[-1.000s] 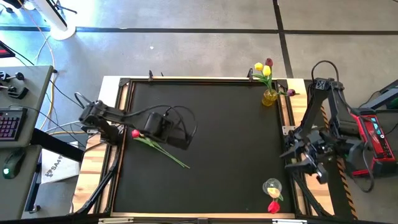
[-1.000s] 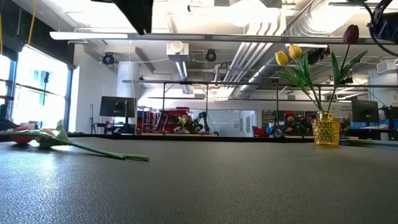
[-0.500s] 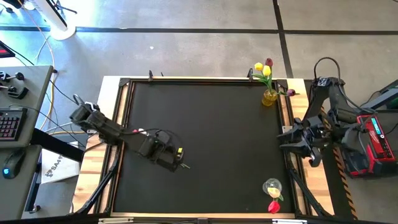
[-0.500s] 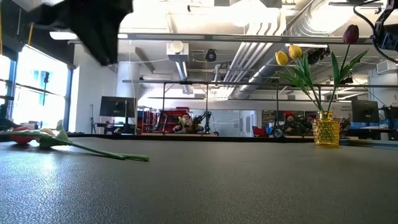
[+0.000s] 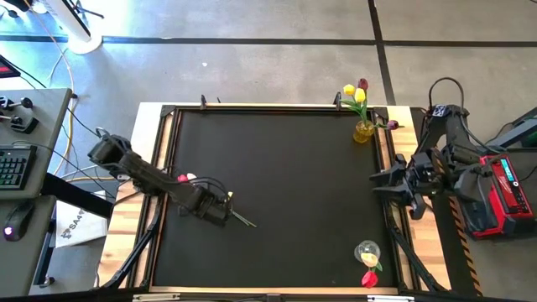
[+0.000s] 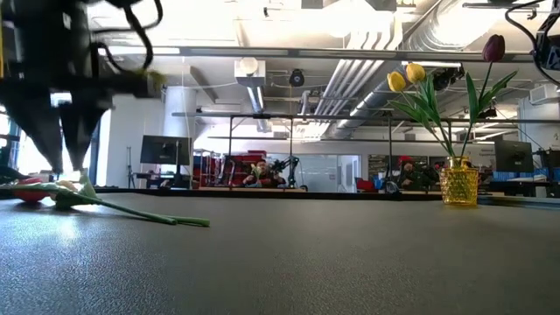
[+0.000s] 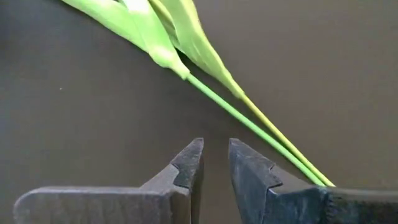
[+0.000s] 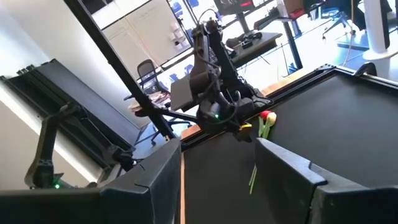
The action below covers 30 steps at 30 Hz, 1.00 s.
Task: Sort flowers into vase by color
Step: Put the red flower into the transparent vase
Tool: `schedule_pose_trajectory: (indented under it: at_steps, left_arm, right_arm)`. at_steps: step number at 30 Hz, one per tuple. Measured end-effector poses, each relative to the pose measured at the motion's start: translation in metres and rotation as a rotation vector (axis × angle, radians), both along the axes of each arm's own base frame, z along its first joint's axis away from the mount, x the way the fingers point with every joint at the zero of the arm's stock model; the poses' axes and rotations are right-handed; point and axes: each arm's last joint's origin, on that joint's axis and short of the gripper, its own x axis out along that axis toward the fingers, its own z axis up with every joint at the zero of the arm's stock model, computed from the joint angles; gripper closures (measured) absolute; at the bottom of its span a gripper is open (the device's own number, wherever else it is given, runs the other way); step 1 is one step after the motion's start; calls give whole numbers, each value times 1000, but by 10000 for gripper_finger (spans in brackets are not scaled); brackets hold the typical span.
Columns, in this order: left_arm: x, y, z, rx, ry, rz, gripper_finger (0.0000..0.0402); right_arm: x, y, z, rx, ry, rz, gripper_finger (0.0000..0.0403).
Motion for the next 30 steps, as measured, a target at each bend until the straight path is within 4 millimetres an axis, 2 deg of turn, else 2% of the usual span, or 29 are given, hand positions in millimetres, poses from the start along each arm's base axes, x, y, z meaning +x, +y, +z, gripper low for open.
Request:
schedule_pose_trajectory:
  at_steps: [7,16,24,30]
  left_arm:
    - [-5,14,-20,-29,21,69,338]
    - [-6,19,-30,-62,-9,170,338]
    - [3,19,-26,-114,-107,192,338]
    - [-1,23,-16,-130,-119,203,338]
  right_arm:
    - [1,0,0,34,0,-9,210]
    - [1,-1,0,34,0,-10,210]
    - [1,-1,-2,8,11,-10,210]
    - [0,-1,-3,-4,16,-10,210]
